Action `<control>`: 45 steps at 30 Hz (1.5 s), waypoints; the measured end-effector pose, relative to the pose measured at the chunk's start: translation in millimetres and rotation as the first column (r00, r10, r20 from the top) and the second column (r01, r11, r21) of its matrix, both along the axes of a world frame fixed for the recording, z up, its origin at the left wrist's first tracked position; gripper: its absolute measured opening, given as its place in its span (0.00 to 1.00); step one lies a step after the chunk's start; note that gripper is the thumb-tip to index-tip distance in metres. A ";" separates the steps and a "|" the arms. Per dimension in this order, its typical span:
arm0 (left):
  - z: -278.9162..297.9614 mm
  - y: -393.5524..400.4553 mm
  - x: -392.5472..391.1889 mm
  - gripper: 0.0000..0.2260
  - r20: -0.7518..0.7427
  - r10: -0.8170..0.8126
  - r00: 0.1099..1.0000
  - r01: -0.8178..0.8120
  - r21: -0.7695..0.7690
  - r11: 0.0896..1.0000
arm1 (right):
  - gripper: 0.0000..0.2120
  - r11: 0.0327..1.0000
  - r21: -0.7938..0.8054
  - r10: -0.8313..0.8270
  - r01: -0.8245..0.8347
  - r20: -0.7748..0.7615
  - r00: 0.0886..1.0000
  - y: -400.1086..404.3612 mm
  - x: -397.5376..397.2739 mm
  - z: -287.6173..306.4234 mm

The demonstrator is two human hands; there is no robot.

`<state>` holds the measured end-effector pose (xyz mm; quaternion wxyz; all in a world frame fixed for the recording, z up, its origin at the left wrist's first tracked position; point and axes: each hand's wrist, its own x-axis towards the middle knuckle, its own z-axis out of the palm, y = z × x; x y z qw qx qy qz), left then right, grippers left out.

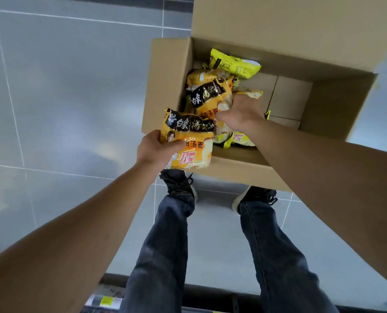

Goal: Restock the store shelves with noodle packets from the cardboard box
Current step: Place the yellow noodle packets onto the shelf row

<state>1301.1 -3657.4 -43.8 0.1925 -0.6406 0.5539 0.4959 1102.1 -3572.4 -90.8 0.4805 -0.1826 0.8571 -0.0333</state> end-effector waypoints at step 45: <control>597.1 211.0 -176.1 0.12 -0.577 -0.384 0.721 0.205 -0.352 0.913 | 0.10 0.577 -0.695 -0.770 0.429 -0.287 0.570 389.6 -98.5 662.2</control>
